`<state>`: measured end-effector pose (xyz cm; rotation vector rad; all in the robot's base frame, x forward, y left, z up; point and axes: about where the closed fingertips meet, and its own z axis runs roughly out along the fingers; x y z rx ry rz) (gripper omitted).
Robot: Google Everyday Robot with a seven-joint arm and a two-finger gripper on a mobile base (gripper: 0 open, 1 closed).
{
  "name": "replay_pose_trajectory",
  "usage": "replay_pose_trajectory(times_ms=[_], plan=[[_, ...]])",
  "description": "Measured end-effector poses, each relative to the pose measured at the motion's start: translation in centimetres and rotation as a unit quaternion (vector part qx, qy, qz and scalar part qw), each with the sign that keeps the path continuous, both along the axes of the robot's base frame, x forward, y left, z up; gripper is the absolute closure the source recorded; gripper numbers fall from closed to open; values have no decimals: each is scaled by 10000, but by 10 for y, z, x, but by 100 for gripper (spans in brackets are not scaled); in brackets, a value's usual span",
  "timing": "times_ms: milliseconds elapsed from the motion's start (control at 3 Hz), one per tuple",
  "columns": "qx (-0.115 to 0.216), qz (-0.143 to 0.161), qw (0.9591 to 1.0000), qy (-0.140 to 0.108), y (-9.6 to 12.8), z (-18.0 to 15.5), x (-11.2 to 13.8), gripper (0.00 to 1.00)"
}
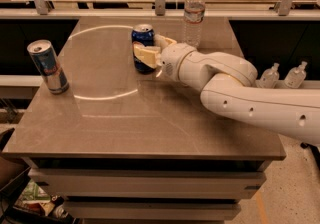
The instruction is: Place pepsi can upright
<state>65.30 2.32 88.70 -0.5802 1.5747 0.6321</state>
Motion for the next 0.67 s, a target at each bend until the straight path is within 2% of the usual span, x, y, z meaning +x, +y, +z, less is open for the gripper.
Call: replay_pose_trajectory(times_ms=[333,667], plan=[[32,-63,10000,-53,1,-6,-2,100],[32,-64,10000,-55,1,-6,-2,85]])
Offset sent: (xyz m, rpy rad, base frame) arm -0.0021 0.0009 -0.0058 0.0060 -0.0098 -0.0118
